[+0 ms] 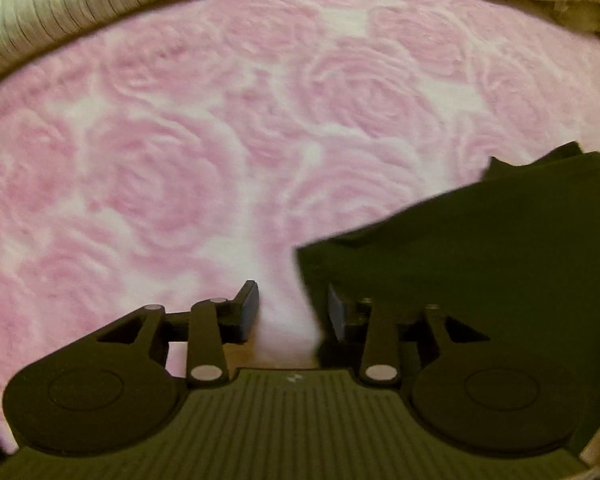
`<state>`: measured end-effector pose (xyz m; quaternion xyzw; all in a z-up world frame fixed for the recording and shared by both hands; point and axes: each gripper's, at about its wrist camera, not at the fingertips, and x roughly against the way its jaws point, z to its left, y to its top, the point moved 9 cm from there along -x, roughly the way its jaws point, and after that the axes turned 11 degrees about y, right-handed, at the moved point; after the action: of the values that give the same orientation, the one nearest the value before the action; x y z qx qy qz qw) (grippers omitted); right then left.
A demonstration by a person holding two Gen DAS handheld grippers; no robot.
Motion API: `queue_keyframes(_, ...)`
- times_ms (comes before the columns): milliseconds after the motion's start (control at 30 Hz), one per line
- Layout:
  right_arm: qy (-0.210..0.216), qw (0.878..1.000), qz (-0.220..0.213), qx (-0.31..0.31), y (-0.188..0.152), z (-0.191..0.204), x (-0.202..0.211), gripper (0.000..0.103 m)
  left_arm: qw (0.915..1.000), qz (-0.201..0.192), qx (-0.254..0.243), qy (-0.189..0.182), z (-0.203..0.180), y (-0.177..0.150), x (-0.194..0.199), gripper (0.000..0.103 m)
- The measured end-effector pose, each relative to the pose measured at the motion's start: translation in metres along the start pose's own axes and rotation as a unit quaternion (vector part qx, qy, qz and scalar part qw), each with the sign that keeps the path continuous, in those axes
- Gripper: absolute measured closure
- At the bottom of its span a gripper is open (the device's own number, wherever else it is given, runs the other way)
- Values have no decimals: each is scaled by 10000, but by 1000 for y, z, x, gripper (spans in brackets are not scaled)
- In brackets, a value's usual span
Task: Fold clothes
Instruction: 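Lower the folded hem onto the shirt and open both grippers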
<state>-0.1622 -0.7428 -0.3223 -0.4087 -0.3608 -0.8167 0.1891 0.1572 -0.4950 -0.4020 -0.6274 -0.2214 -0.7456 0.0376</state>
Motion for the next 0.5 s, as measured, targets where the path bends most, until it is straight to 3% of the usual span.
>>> queue_keyframes(133, 80, 9996, 145, -230, -36, -6, -2, 49, 9994, 0, 326, -128, -4, 0, -8, 68)
queue_keyframes(233, 122, 9985, 58, -538, -42, -14, -11, 50, 9987, -15, 455, -212, -3, 5, -10, 68)
queue_keyframes(267, 139, 9978, 0, -650, -42, -16, -12, 57, 9990, -32, 377, -223, -4, 6, -9, 72)
queue_keyframes(300, 155, 9969, -58, -763, -41, -19, -13, 86, 9993, -70, 265, -249, -6, 7, -9, 89)
queue_keyframes(333, 171, 9959, -116, -876, -40, -22, -14, 103, 9994, -117, 151, -276, -9, 8, -7, 96)
queue_keyframes(400, 149, 9949, -230, -975, -37, -26, -14, 103, 9994, -295, -61, -155, -11, 10, 0, 96)
queue_keyframes(500, -206, 9979, -462, -399, -20, -23, 4, 103, 9986, -483, -228, -21, -12, 12, 6, 96)
